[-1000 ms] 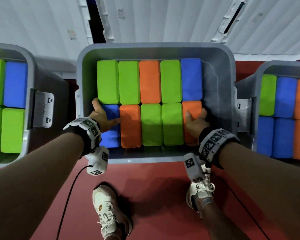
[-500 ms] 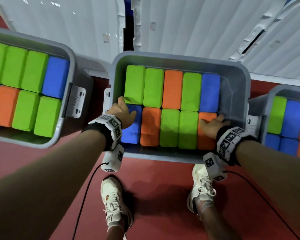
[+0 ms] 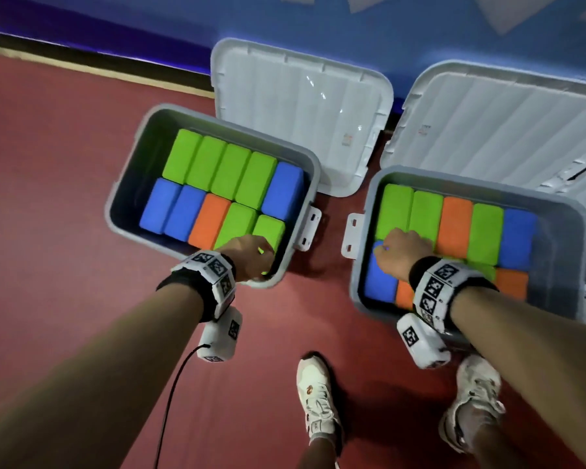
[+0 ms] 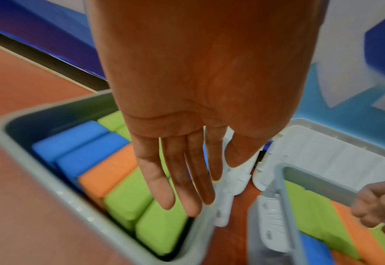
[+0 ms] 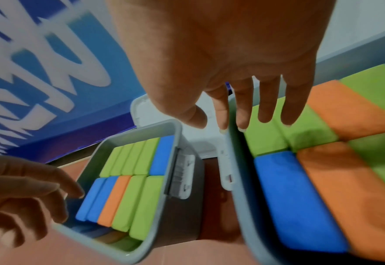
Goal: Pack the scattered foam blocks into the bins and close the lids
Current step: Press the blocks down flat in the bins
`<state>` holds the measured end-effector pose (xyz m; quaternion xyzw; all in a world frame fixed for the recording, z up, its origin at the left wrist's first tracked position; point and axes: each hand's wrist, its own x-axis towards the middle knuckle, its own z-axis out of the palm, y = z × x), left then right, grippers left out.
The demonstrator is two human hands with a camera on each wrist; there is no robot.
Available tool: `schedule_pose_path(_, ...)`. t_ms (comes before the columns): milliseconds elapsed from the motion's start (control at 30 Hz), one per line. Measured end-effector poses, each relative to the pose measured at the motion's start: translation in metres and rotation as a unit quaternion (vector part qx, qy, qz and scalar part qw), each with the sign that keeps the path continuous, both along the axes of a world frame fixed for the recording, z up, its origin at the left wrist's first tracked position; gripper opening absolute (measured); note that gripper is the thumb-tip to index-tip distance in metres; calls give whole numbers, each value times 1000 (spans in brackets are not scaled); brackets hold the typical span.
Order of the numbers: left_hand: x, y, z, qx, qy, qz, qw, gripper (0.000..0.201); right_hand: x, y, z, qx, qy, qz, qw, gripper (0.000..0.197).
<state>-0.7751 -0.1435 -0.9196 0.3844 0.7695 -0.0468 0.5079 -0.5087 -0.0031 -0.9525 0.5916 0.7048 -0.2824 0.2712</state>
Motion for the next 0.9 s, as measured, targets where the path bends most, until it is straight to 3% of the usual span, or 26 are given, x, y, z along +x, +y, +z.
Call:
schedule_pose_path(233, -122, -55, 17, -71, 42, -3, 997, 29, -94, -34, 16, -44, 40, 18, 998, 44)
schedule_pose_path(367, -161, -33, 0, -46, 78, 27, 995, 24, -124, -10, 11, -58, 73, -54, 994, 44)
schedule_pose_path(500, -186, 3, -32, -48, 143, 21, 988, 29, -155, 2, -20, -150, 122, -139, 971, 49)
schedule_pose_path(600, -217, 19, -60, -78, 177, 37, 980, 43, -179, -5, -29, -199, 125, -126, 964, 31)
schedule_pose_path(733, -274, 27, -90, -123, 226, 81, 963, 62, -206, -11, -49, -201, 78, -86, 973, 54)
schedule_pose_path(900, -300, 35, -102, -114, 215, 102, 965, 81, -237, -2, -66, -198, 14, -148, 969, 81)
